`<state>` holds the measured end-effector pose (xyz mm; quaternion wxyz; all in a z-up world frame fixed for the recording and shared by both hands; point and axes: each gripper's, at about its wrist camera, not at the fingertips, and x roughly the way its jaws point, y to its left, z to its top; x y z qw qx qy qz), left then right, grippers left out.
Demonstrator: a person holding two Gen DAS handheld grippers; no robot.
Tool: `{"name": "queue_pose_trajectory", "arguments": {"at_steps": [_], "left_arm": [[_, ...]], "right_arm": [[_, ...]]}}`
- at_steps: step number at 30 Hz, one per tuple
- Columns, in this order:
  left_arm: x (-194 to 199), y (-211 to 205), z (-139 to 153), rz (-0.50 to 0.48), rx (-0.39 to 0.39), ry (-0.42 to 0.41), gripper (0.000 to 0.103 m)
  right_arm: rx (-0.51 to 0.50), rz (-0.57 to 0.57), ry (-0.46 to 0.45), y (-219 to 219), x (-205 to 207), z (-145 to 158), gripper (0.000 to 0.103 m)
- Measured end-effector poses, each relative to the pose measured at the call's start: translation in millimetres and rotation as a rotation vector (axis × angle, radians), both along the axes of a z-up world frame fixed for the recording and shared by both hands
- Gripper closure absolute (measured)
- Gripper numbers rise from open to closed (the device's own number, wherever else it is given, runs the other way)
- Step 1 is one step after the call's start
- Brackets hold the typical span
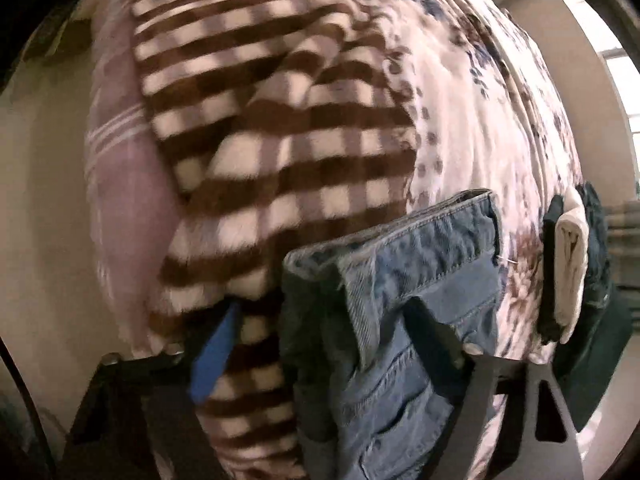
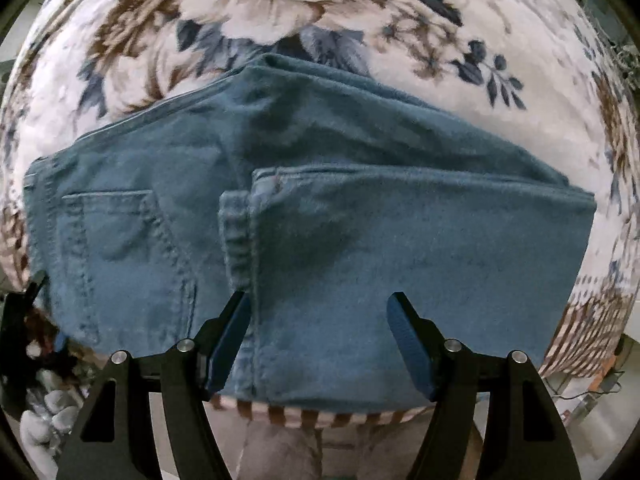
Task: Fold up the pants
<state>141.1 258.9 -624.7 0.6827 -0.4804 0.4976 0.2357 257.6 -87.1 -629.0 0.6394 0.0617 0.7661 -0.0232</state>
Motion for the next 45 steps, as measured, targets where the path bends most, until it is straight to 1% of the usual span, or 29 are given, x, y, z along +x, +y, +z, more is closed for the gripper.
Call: {"name": "queue_pose_trajectory", "arguments": {"at_steps": [1,2,3,5,7,8,9,10,11,12,13,15,19,22,24,25,27,29,32,35,36,37,40,42,43,45], "left_arm": [[4.5,0.3,-2.2,-0.010,-0.002,-0.008,0.048],[9.0,0.2,-6.1,-0.018,-0.006,-0.016,0.053],[14.9,-1.2,-8.1,-0.030,-0.001,-0.019,0.054],[12.8,-0.8,-10.1,-0.046,0.009,-0.029,0.054],[5.7,1.6,-13.3,-0.034,-0.007,-0.042,0.045],[3.5,2.8,-15.5,-0.038,-0.020,-0.049,0.043],[3.0,3.8,-16.4,-0.043,-0.021,-0.049,0.044],[4.4,3.8,-15.1,-0.048,-0.019,-0.053,0.048],[4.8,2.3,-9.8,-0.052,-0.005,-0.059,0.051],[4.0,-0.4,-2.8,-0.062,0.017,-0.073,0.062],[1.5,-3.0,5.1,-0.081,0.044,-0.080,0.069],[-4.2,-8.8,21.2,-0.100,0.091,-0.109,0.075],[-14.6,-16.7,43.9,-0.112,0.110,-0.158,0.078],[-13.6,-24.5,59.1,-0.149,0.148,-0.174,0.079],[-11.0,-30.5,69.5,-0.176,0.174,-0.178,0.080],[-8.1,-35.9,77.0,-0.203,0.200,-0.182,0.080],[0.2,-53.2,94.1,-0.290,0.279,-0.173,0.080],[4.9,-75.0,112.8,-0.367,0.335,-0.202,0.080],[8.1,-111.5,136.0,-0.464,0.425,-0.221,0.080],[10.1,-144.2,151.6,-0.539,0.485,-0.225,0.081],[10.8,-151.9,155.4,-0.557,0.488,-0.235,0.081],[10.8,-164.5,161.5,-0.581,0.517,-0.243,0.081],[11.9,-195.1,172.4,-0.642,0.560,-0.266,0.081],[12.0,-218.0,179.8,-0.685,0.575,-0.284,0.081],[11.3,-235.6,184.5,-0.714,0.599,-0.292,0.081],[11.1,-260.7,190.1,-0.761,0.599,-0.310,0.081]], "right_arm": [[-0.008,-0.001,0.001,0.0,1.7,-0.5,0.030],[-0.016,-0.002,0.002,-1.0,3.4,-0.7,0.030],[-0.022,-0.003,0.003,-1.9,4.7,-0.3,0.030],[-0.031,-0.005,-0.003,1.5,5.0,1.2,0.030],[-0.038,-0.006,-0.007,-1.2,11.3,4.9,0.030],[-0.037,-0.011,-0.009,-3.3,12.0,5.3,0.030],[-0.035,-0.016,-0.008,-3.6,11.4,5.6,0.030],[-0.033,-0.020,-0.004,-5.4,11.0,5.0,0.030],[-0.029,-0.024,-0.002,-11.6,11.2,2.9,0.030],[-0.025,-0.032,0.000,-15.1,8.7,0.7,0.030],[-0.022,-0.036,0.001,-18.1,6.1,0.4,0.030],[-0.019,-0.044,0.001,-27.3,-3.8,-1.8,0.030],[-0.013,-0.057,0.011,-36.8,-14.5,-5.0,0.030],[-0.016,-0.072,0.004,-45.7,-22.7,-5.3,0.030],[-0.025,-0.083,-0.004,-60.0,-31.6,1.5,0.030],[-0.037,-0.084,-0.008,-65.8,-32.7,4.2,0.030],[-0.092,-0.073,-0.015,-80.4,-36.8,5.4,0.030],[-0.151,-0.056,-0.035,-93.1,-39.4,9.6,0.030],[-0.189,-0.038,-0.057,-111.6,-44.3,14.9,0.030],[-0.181,-0.031,-0.078,-125.2,-47.7,13.5,0.030],[-0.167,-0.030,-0.085,-132.5,-49.5,13.1,0.030],[-0.155,-0.031,-0.089,-136.5,-50.5,13.0,0.030],[-0.129,-0.026,-0.115,-152.1,-45.4,12.3,0.030],[-0.126,-0.025,-0.132,-160.9,-44.8,17.2,0.030],[-0.126,-0.028,-0.136,-163.3,-47.3,19.7,0.030],[-0.127,-0.050,-0.142,-187.1,-53.8,22.4,0.030]]}}
